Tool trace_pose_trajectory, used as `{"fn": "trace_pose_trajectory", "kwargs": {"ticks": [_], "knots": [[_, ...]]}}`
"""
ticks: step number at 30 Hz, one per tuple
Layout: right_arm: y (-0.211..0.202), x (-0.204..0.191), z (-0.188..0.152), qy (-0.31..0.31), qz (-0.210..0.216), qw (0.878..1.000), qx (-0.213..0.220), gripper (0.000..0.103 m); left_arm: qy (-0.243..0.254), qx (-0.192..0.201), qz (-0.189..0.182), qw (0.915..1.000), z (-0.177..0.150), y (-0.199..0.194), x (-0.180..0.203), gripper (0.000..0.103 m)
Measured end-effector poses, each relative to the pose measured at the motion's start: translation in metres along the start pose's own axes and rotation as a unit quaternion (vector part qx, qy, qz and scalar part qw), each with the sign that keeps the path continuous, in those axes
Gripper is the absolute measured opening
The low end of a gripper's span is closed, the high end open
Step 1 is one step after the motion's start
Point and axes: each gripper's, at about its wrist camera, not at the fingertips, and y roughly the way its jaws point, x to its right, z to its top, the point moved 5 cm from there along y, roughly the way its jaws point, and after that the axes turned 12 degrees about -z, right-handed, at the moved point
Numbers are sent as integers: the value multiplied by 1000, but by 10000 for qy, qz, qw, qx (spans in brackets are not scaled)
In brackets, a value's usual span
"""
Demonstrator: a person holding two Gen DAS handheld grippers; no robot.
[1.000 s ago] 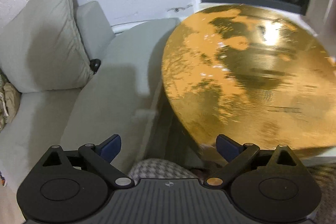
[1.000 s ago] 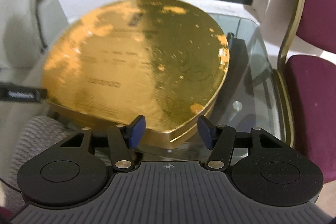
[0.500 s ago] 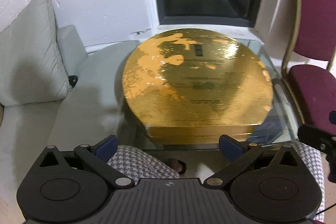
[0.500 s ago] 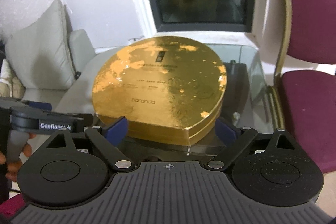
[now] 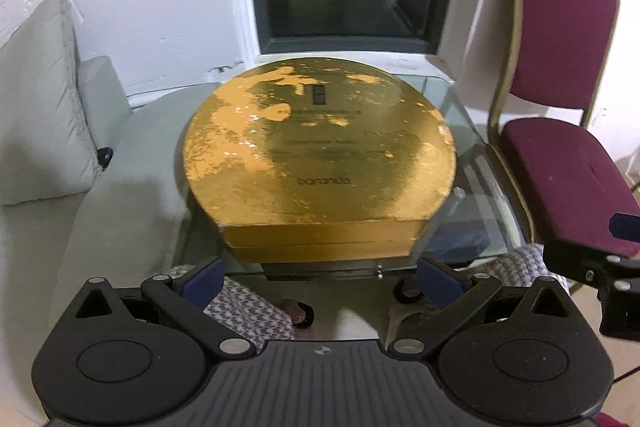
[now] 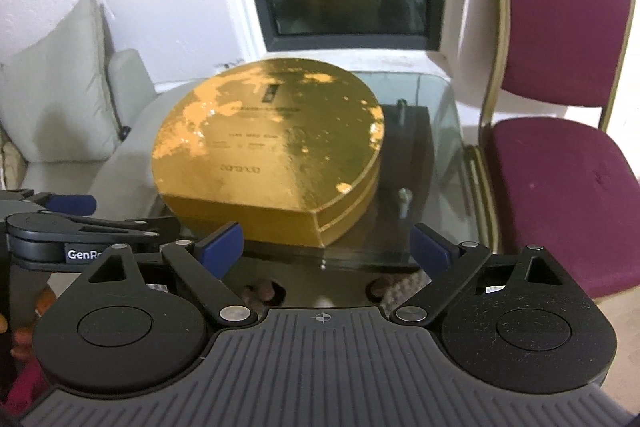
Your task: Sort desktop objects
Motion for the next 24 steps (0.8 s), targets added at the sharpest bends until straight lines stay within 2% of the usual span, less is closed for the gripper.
{"fn": "trace_pose_trajectory", "kwargs": {"ticks": [8,24], "knots": [[0,11,-6,4,-144,9994,-312,94,70,-86,-43,9999,-4,2,7,102],[10,-5,-7,-2,75,9998,-170,94,-5,-238,214,9995,-7,3,-5,102]]}}
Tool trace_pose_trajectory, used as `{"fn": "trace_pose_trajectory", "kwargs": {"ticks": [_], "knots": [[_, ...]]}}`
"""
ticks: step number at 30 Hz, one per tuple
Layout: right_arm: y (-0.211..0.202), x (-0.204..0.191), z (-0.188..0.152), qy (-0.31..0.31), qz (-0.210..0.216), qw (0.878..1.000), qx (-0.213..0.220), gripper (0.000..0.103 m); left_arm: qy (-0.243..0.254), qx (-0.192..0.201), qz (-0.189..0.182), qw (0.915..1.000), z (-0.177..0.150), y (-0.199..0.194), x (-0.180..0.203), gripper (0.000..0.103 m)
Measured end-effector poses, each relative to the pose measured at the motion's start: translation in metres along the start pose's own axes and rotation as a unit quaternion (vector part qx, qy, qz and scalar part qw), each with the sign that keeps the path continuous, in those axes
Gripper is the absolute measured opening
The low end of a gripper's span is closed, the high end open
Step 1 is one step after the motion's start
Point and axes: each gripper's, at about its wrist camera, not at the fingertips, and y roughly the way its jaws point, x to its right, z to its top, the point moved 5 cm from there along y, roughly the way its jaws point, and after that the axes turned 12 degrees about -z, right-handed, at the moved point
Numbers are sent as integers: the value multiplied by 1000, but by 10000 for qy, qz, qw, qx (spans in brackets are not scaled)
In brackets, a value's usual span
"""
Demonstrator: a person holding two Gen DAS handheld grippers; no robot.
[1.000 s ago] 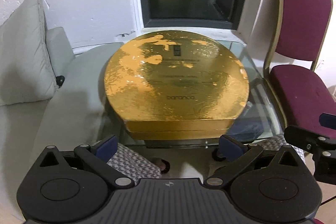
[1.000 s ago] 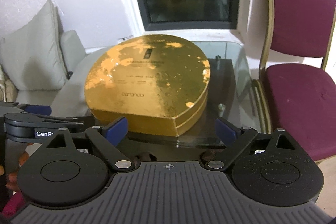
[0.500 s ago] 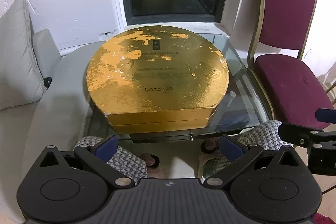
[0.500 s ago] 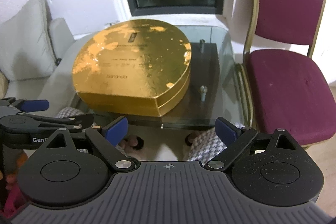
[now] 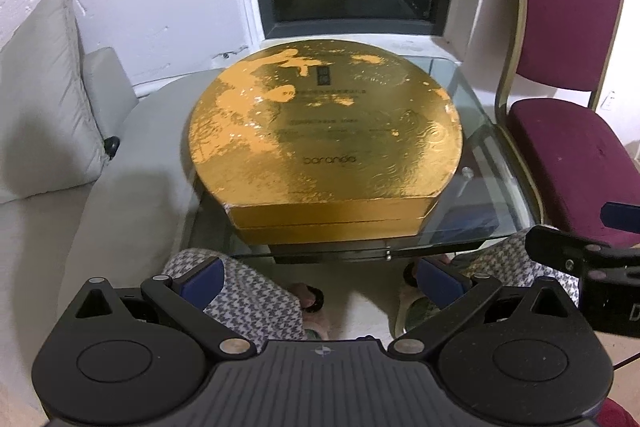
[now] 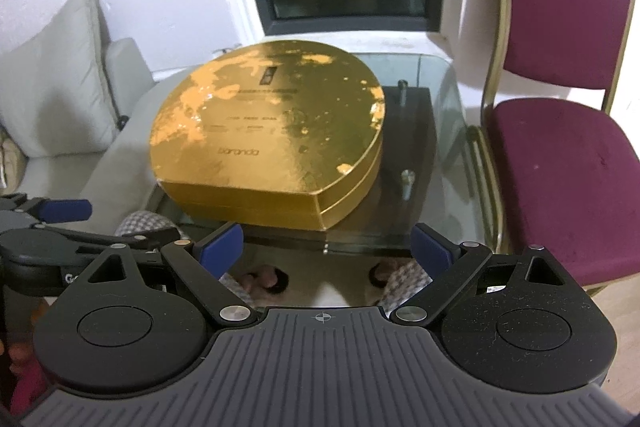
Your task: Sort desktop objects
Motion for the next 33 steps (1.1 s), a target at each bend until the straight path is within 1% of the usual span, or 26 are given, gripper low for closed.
{"fn": "trace_pose_trajectory", "kwargs": {"ticks": [4,7,22,33], "knots": [[4,-6,-3,-52,21,10000,36,94,14,-47,18,10000,-1,3,-2,102],[7,-9,-4,-56,-4,10000,-46,94,34,-70,43,10000,-1,3,-5,102],[16,-13,-10,101,84,9998,-149,94,326,-284,201,9989,-2,9,-8,102],[21,-9,-10,172,120,9996,-214,94,376,-426,156,9983,-1,16,-5,102]]}}
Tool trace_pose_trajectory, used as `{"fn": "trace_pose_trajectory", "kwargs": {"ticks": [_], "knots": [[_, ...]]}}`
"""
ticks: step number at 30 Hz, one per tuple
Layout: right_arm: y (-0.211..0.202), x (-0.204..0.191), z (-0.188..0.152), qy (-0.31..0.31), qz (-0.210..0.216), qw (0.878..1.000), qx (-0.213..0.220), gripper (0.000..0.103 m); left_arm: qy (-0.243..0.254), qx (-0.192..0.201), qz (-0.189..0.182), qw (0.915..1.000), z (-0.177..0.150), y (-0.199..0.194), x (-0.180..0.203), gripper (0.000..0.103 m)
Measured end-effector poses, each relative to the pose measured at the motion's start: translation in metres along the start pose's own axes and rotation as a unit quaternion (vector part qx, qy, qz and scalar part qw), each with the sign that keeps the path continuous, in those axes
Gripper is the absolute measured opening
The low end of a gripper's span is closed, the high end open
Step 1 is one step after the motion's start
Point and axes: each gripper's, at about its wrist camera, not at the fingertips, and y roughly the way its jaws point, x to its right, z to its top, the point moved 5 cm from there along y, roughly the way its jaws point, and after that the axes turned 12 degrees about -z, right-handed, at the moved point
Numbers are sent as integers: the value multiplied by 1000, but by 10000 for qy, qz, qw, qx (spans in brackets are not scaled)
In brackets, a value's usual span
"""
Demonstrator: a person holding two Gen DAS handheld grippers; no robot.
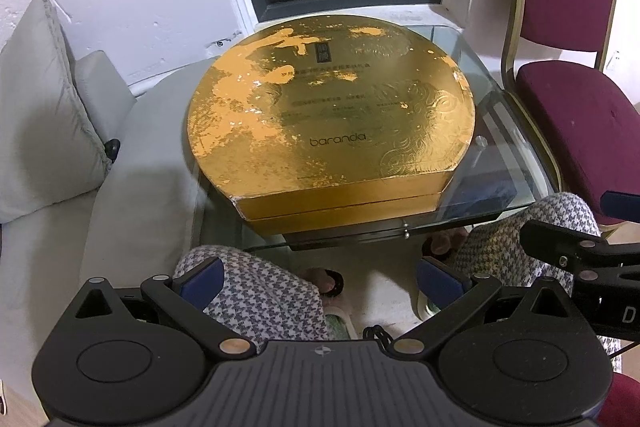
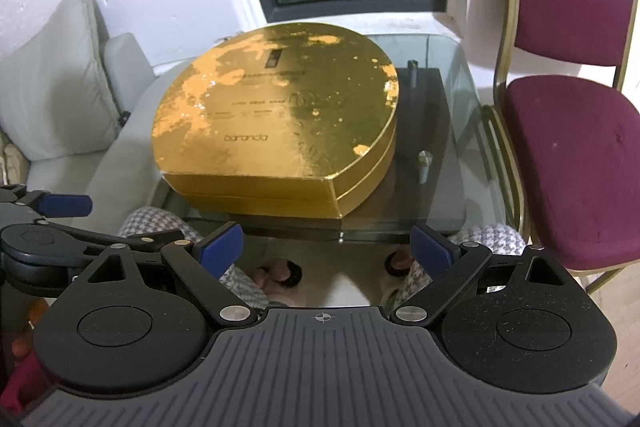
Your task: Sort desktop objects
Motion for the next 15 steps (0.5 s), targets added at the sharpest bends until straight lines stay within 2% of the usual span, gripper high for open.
{"fn": "trace_pose_trajectory", "kwargs": {"ticks": [15], "knots": [[10,4,4,75,65,9999,-100,94,-1,-109,-5,9999,6,9,1,102]]}}
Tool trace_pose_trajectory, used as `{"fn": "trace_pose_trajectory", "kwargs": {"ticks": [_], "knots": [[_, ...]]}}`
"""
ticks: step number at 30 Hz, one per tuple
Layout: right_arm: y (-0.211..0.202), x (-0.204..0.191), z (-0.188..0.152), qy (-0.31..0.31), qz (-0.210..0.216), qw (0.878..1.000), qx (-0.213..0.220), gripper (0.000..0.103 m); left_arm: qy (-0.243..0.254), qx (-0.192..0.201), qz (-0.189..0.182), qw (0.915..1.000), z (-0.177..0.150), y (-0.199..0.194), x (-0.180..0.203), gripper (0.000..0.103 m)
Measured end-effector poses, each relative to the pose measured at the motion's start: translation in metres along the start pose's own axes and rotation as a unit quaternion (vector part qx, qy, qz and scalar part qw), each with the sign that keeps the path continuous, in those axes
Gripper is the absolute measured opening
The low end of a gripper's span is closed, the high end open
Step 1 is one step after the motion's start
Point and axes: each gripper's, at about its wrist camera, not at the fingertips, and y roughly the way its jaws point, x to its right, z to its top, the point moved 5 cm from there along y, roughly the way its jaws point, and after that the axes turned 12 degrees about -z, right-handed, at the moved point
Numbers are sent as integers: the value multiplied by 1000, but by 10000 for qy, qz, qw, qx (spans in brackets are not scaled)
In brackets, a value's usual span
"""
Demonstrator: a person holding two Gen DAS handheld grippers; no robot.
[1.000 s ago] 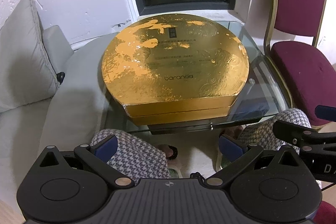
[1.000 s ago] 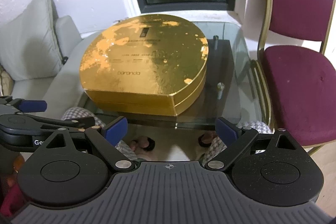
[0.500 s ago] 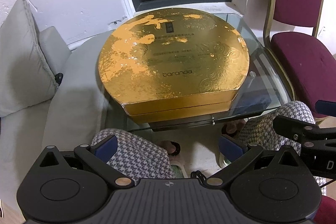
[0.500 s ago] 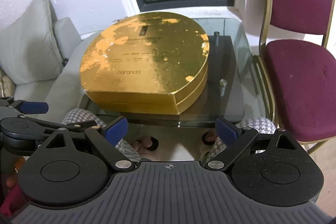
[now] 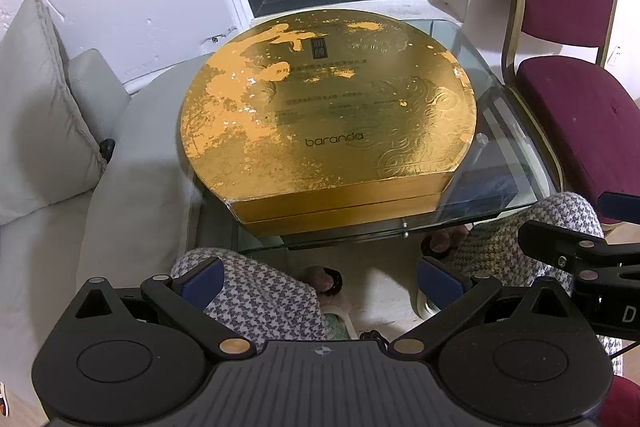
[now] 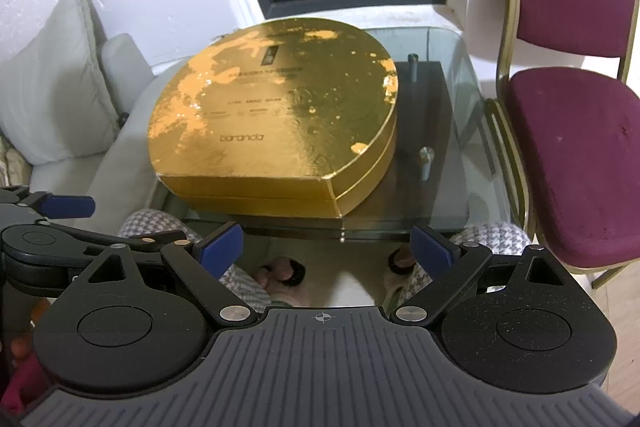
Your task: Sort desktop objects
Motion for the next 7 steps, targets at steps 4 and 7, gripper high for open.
{"fn": "trace_pose_trajectory", "kwargs": {"ticks": [4,7], "knots": [[3,-1,2,-4,6,10000,-25,94,-19,-4,-6,10000,1,2,-3,102],[6,-1,3,20,52,10000,-38,94,-26,49,-8,10000,4,3,-4,102]]}}
